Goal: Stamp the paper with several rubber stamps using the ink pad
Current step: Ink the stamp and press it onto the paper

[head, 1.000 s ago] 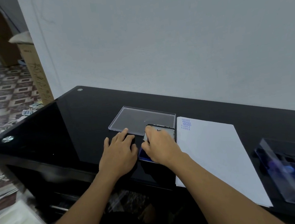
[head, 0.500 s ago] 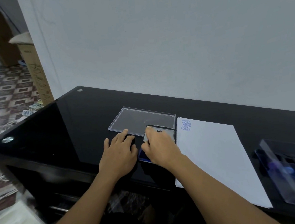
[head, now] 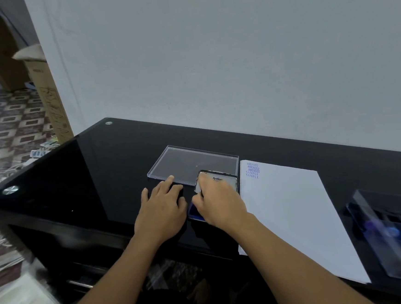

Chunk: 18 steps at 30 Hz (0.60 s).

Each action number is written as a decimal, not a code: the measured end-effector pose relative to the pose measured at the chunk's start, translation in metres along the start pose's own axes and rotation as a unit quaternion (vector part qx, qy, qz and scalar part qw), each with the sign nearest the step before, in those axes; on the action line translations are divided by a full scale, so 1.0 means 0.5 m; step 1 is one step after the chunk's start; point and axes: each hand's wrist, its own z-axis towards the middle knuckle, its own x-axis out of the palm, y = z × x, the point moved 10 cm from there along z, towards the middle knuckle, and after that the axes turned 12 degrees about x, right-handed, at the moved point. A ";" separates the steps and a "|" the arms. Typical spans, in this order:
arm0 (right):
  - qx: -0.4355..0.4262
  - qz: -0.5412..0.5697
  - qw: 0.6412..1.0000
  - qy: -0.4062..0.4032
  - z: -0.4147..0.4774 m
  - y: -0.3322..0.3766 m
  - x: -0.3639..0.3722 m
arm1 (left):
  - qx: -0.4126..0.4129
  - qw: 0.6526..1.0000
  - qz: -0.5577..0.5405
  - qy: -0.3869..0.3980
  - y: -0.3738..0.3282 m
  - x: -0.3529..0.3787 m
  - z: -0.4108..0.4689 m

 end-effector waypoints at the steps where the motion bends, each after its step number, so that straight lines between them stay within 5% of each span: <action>1: 0.001 -0.003 1.000 -0.001 0.001 0.000 0.000 | 0.000 1.000 0.000 -0.001 0.000 0.000 0.000; 18: 0.012 -0.009 1.000 0.001 0.003 0.003 -0.004 | 0.001 1.000 0.001 -0.001 0.002 0.002 0.001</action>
